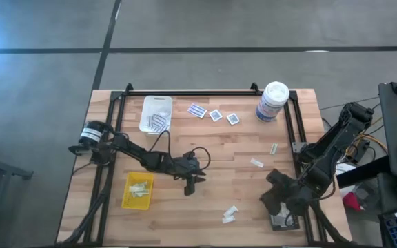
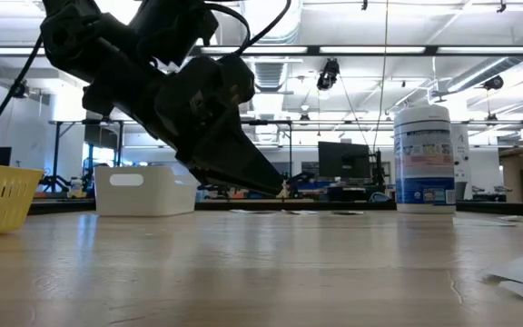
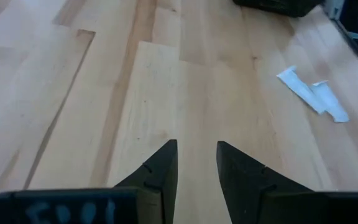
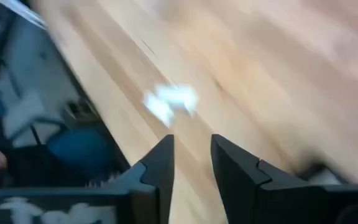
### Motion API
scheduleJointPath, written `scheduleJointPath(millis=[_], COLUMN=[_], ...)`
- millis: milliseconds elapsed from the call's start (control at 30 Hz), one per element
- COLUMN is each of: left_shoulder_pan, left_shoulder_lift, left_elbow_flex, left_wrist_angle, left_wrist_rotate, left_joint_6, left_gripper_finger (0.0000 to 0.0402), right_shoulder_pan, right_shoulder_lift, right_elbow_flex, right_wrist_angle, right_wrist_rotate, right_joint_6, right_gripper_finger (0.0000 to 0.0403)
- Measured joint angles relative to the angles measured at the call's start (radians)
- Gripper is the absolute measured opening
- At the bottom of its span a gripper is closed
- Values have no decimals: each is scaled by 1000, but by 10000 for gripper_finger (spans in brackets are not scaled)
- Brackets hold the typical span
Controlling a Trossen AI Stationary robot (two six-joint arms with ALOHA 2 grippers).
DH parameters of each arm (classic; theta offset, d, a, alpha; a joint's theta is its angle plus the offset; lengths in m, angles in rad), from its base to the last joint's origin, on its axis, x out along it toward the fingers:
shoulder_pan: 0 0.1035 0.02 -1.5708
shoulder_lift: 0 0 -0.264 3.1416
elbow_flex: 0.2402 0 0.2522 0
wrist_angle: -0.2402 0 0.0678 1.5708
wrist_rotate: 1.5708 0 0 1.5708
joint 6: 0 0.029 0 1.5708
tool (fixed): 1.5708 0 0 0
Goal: Pick & Place First Aid Supplies
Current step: Put the green bandage into the yellow bin
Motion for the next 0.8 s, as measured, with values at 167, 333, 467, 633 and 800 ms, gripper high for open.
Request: scheduleJointPath(millis=[167, 333, 467, 633, 800], left_shoulder_pan=[-4, -4, -14, -43, -66], left_shoulder_lift=[-35, -78, -82, -69, -54], left_elbow_flex=[0, 0, 0, 0, 0], left_wrist_angle=[-25, -56, -50, 39, 111], left_wrist_rotate=[21, 21, 20, 58, 69], left_joint_6=[0, 12, 51, 109, 161], left_gripper_finger=[108, 108, 108, 108, 108], right_shoulder_pan=[-26, -46, -49, -67, -128], right_shoulder_lift=[84, 197, 265, 327, 372], right_elbow_flex=[1, 1, 1, 1, 1], right_wrist_angle=[191, 313, 311, 312, 327], right_wrist_rotate=[95, 84, 82, 61, -104], right_joint_6=[-309, -517, -467, -209, -100], right_gripper_finger=[83, 71, 71, 75, 75])
